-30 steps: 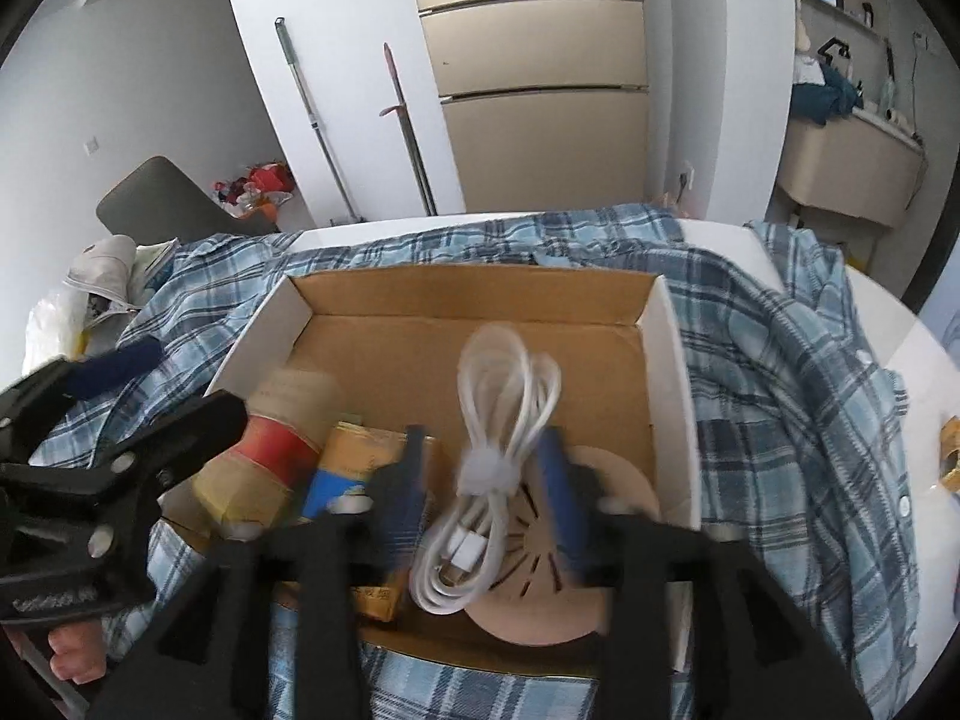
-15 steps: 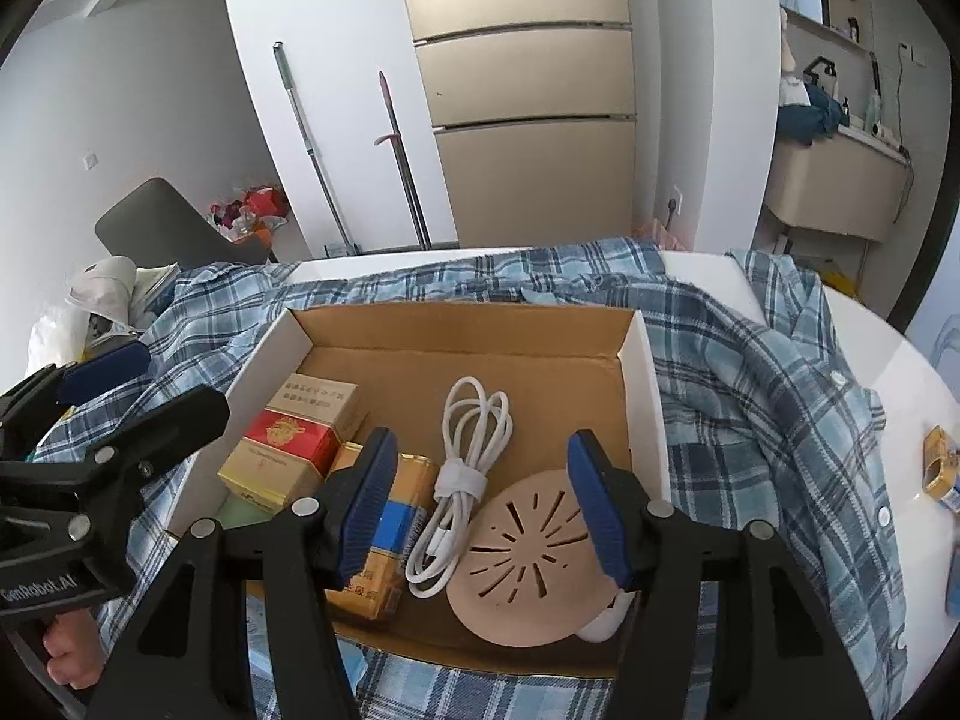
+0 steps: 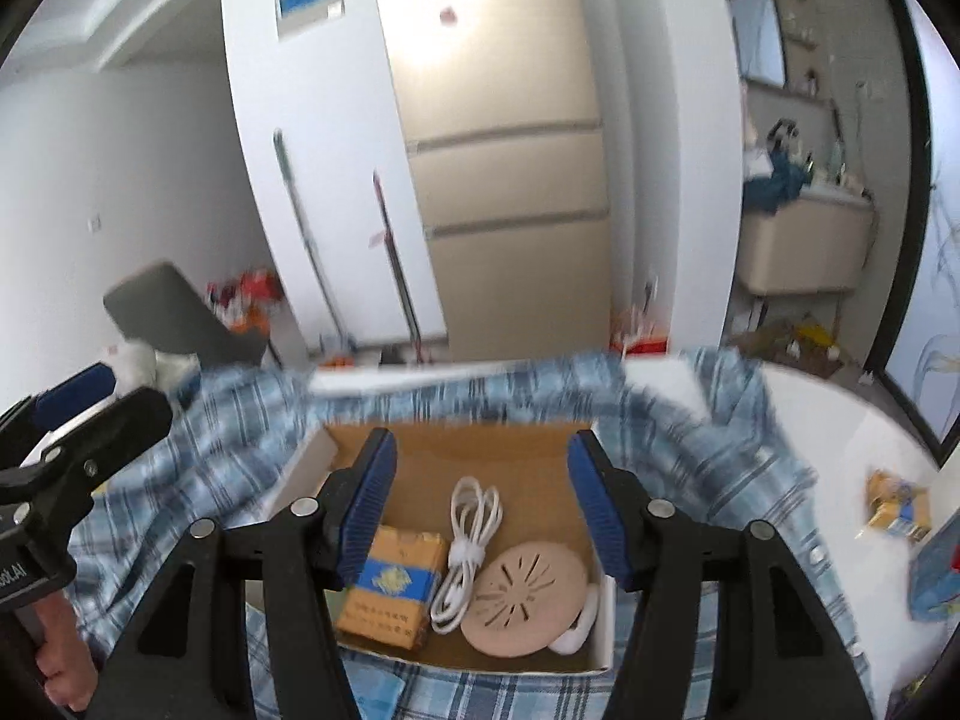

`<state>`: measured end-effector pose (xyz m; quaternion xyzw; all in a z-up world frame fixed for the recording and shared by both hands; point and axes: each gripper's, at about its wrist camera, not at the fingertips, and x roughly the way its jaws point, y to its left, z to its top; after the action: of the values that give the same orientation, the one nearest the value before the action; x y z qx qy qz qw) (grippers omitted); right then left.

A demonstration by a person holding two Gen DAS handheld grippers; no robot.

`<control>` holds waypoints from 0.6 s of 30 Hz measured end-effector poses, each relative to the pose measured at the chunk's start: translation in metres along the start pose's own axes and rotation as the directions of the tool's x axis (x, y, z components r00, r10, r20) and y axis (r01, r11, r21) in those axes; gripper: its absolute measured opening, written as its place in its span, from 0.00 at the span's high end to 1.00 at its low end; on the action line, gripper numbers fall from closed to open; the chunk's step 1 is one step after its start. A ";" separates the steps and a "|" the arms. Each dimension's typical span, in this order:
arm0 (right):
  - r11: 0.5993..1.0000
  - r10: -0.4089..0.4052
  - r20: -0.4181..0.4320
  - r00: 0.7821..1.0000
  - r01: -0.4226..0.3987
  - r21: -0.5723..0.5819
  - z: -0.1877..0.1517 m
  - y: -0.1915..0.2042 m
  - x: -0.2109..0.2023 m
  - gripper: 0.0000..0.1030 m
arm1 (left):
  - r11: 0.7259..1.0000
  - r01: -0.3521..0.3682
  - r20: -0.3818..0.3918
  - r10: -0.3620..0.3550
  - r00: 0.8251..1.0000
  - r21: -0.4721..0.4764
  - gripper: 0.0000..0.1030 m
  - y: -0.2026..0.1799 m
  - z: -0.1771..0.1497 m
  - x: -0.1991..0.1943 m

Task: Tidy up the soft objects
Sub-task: 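Release the red-gold box into the box with the left gripper while the right gripper releases the cable, then withdraw both grippers and move the right gripper toward the black Face tissue pack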

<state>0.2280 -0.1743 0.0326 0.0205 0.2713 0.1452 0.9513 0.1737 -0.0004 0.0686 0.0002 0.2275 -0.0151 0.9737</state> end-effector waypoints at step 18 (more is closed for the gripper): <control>0.998 0.020 0.209 0.978 -0.006 -0.066 0.000 0.015 -0.114 0.14 | 1.000 0.002 0.259 0.000 0.966 -0.007 0.00 -0.021 -0.009 -0.138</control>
<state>0.1318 -0.1923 0.0922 0.0064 0.1644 0.1571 0.9738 0.0454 -0.0173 0.1215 -0.0055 0.0985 -0.0148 0.9950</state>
